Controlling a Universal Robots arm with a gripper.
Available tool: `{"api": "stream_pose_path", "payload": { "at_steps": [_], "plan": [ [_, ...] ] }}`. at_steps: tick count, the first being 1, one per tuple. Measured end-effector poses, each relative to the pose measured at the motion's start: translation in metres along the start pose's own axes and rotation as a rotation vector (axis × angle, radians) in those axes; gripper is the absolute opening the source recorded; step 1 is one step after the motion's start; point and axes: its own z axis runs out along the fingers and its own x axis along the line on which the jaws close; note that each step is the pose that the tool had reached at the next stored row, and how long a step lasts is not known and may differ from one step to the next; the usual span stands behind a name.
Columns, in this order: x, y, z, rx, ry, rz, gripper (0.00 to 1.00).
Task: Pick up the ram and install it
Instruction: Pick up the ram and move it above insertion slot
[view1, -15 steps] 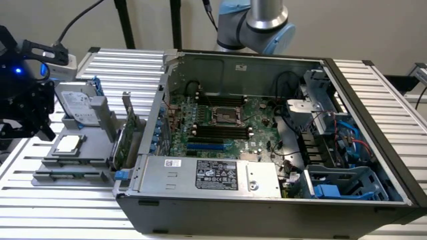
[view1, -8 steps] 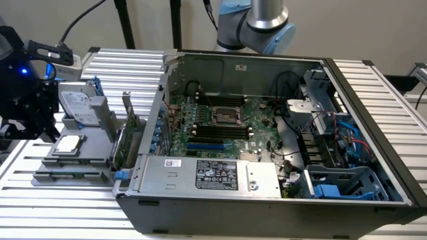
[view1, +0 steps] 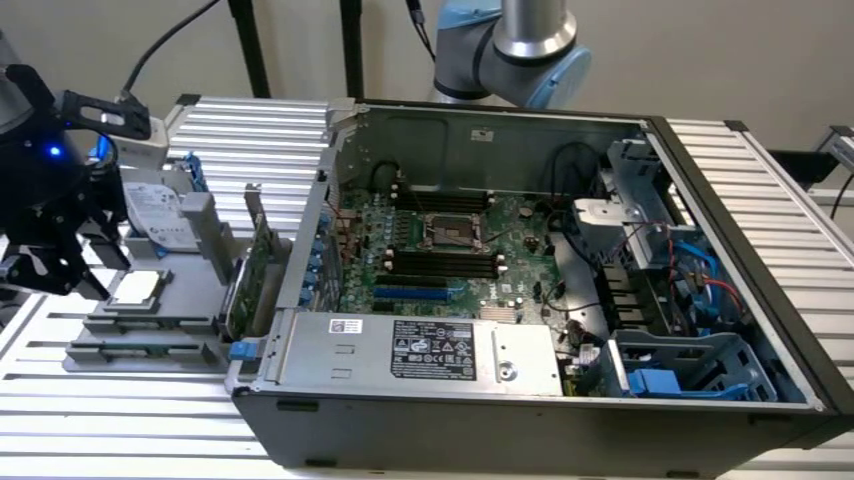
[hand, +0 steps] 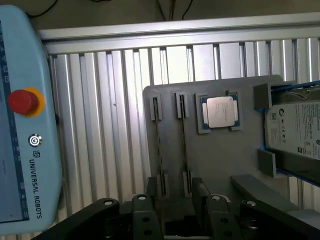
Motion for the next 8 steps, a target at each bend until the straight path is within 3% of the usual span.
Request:
{"api": "stream_pose_path", "payload": {
  "at_steps": [8],
  "plan": [
    [0.001, -0.0003, 0.0145, -0.0001, 0.0001, -0.004, 0.42]
  ]
}}
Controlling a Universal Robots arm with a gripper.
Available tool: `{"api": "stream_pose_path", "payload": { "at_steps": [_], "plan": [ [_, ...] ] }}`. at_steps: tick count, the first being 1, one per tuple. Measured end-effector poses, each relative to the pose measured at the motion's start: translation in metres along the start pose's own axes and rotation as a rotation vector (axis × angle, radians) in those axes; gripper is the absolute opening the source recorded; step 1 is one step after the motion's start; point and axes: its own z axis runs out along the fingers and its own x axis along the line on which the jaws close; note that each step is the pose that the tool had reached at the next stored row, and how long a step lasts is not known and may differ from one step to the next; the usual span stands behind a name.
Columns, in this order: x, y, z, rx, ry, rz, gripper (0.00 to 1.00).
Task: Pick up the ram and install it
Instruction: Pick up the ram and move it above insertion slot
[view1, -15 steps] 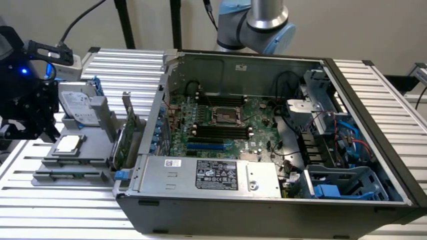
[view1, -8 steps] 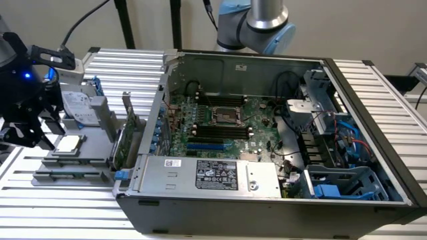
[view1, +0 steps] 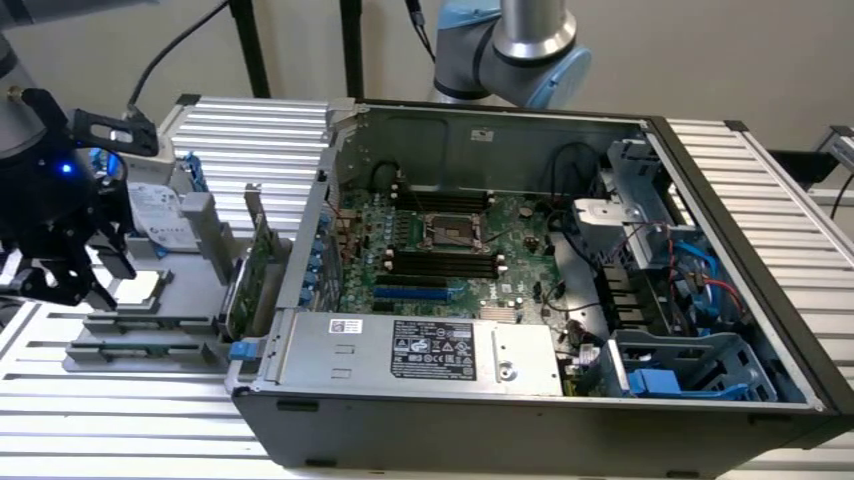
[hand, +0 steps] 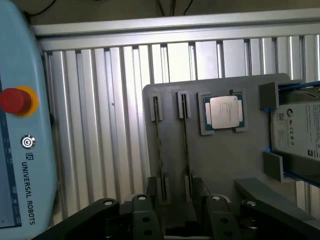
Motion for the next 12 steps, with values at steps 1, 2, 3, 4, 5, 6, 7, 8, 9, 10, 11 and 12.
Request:
{"api": "stream_pose_path", "payload": {
  "at_steps": [1, 2, 3, 4, 5, 6, 7, 8, 9, 10, 11, 12],
  "plan": [
    [0.0, -0.0001, 0.0018, 0.0, 0.0, -0.001, 0.42],
    [0.0, -0.0001, 0.0037, 0.0, 0.0, -0.003, 0.42],
    [0.0, -0.0001, 0.0055, -0.0001, 0.0001, -0.004, 0.42],
    [0.0, -0.0002, 0.0073, -0.0002, 0.0002, -0.006, 0.42],
    [0.0, -0.0002, 0.0092, -0.0002, 0.0002, -0.007, 0.42],
    [0.0, -0.0002, 0.0109, -0.0003, 0.0002, -0.009, 0.42],
    [0.0, -0.0003, 0.0127, -0.0002, 0.0002, -0.01, 0.42],
    [0.0, -0.0003, 0.0146, -0.0001, 0.0001, -0.011, 0.42],
    [0.0, -0.0003, 0.0164, -0.0003, 0.0002, -0.012, 0.42],
    [0.0, -0.0004, 0.0182, -0.0002, 0.0002, -0.014, 0.42],
    [0.001, -0.0004, 0.0201, -0.0004, 0.0003, -0.015, 0.42],
    [0.001, -0.0004, 0.0219, -0.0004, 0.0003, -0.016, 0.42]
  ]
}}
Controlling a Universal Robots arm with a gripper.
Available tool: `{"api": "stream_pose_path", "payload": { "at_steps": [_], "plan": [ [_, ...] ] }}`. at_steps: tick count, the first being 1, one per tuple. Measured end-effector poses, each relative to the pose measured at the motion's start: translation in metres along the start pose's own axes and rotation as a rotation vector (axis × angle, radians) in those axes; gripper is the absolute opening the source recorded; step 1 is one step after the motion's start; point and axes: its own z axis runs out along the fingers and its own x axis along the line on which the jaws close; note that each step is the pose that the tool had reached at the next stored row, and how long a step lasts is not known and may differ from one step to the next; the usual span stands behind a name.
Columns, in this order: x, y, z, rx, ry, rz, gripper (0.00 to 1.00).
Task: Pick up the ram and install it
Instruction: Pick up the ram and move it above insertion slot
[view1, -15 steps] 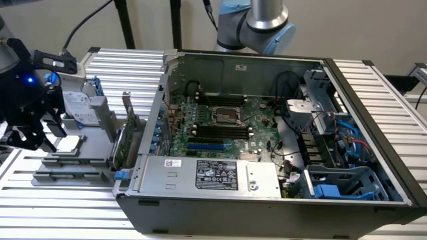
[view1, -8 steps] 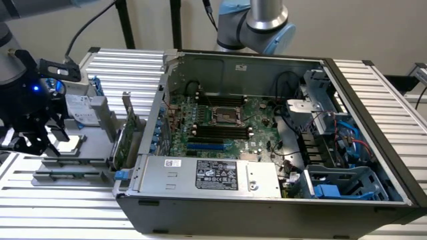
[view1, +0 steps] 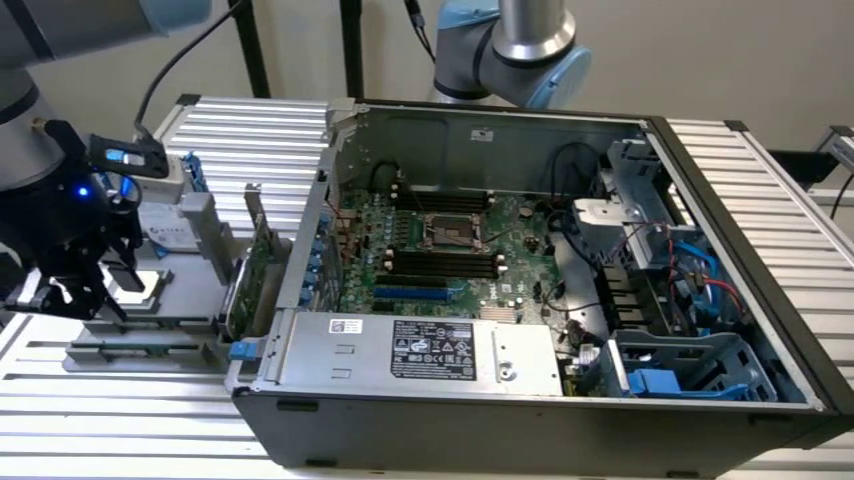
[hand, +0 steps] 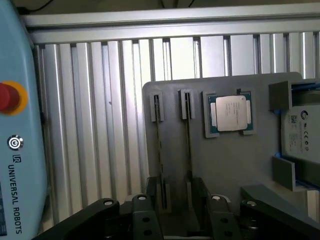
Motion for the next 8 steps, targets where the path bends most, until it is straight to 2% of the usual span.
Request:
{"api": "stream_pose_path", "payload": {
  "at_steps": [8],
  "plan": [
    [0.001, -0.0004, 0.0145, -0.0001, 0.0001, -0.004, 0.42]
  ]
}}
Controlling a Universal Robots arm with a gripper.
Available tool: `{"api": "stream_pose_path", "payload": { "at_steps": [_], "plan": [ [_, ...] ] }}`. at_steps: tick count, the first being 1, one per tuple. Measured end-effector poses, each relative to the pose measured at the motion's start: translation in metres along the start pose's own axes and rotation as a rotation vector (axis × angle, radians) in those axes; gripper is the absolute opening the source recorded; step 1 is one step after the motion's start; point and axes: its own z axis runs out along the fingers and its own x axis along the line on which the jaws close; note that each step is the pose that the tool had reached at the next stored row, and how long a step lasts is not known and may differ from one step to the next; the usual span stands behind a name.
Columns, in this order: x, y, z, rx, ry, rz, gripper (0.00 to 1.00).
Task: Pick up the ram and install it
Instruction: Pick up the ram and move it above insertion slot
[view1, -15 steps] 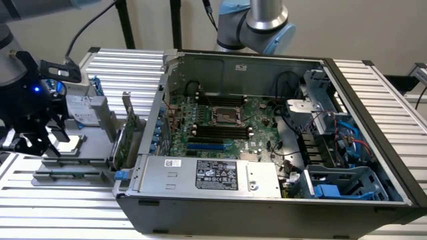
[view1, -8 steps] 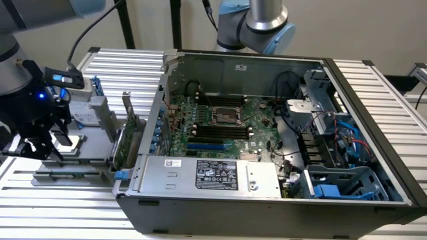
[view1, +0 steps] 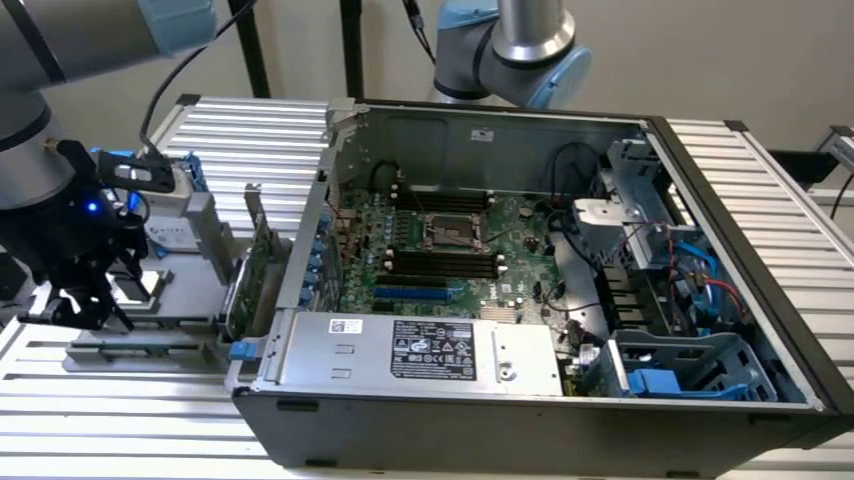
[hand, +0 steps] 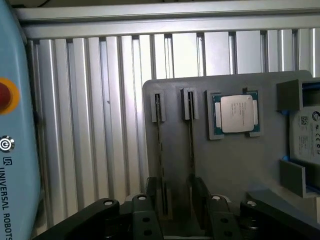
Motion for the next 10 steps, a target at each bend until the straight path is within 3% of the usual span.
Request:
{"api": "stream_pose_path", "payload": {
  "at_steps": [6, 10],
  "plan": [
    [0.0014, -0.0007, 0.0102, 0.0, 0.0, -0.001, 0.42],
    [0.0014, -0.0009, 0.0107, -0.0001, 0.0, -0.001, 0.42]
  ]
}}
